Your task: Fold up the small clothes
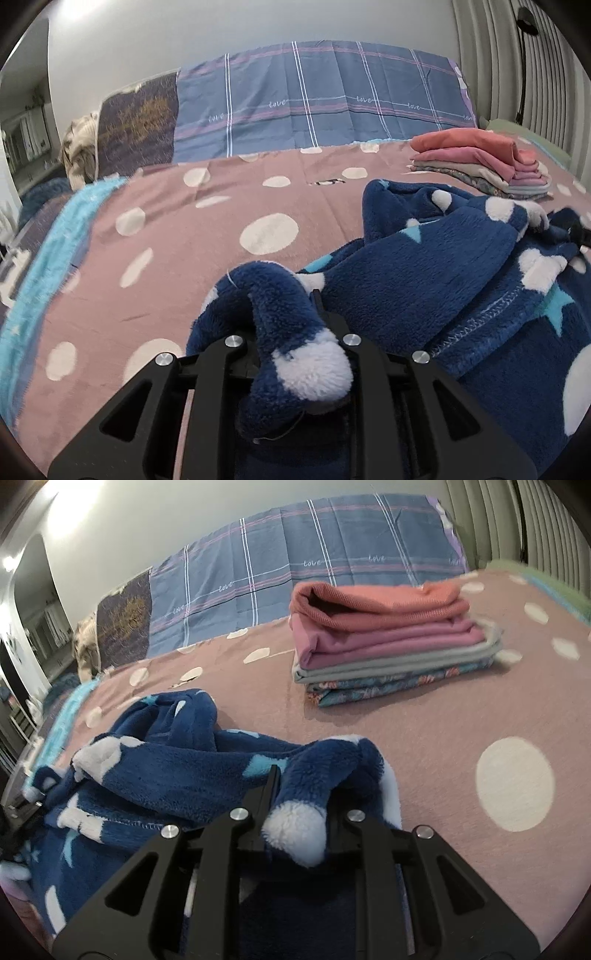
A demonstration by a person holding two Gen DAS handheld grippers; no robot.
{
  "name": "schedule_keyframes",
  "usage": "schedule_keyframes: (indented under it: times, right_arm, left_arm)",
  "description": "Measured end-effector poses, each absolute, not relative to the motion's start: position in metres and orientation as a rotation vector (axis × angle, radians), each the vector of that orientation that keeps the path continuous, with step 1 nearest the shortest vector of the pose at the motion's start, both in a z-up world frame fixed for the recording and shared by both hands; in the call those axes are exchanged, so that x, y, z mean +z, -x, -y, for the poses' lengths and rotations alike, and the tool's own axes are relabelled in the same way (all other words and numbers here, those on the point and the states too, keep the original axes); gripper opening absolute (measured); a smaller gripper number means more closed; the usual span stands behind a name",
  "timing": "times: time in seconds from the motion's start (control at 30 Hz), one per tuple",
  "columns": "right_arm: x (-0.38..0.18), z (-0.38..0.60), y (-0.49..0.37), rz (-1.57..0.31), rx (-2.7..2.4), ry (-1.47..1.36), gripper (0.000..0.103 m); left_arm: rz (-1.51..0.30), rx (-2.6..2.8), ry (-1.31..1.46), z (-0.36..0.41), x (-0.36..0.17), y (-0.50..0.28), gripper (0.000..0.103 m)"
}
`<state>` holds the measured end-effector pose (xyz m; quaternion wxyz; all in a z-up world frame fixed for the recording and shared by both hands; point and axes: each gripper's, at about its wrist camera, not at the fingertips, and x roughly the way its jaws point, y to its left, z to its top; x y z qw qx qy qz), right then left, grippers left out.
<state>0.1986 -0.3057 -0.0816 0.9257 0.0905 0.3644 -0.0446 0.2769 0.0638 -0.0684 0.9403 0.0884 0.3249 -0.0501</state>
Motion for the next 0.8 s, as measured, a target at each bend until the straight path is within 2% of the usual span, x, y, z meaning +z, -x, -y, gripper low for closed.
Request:
schedule_keyframes:
  times: [0.03,0.07,0.17,0.23,0.4,0.8]
  right_arm:
    - [-0.079,0.302,-0.196,-0.741,-0.101,-0.159,0.026]
    - [-0.075,0.297,-0.194,-0.733,-0.110,-0.132,0.036]
    - [-0.064,0.288,-0.179,-0.701,-0.098,-0.112,0.055]
    - [-0.056,0.285,-0.169,-0.694,-0.087,-0.114,0.058]
    - [-0.041,0.281,-0.143,-0.676,-0.061,-0.113,0.060]
    - [-0.034,0.257,-0.100,-0.697,0.030,-0.056,0.060]
  left_arm:
    - [-0.650,-0.094,-0.206,-0.061,-0.064,-0.272,0.025]
    - [-0.641,-0.089,-0.221,-0.059,-0.061,-0.268,0.026]
    - [-0.621,-0.091,-0.223,-0.058,-0.048,-0.252,0.045]
    - [-0.586,-0.076,-0.236,-0.058,-0.036,-0.236,0.055]
    - [-0.533,-0.063,-0.253,-0.058,-0.008,-0.207,0.061]
    - [-0.591,-0.142,-0.177,-0.045,0.015,-0.174,0.063]
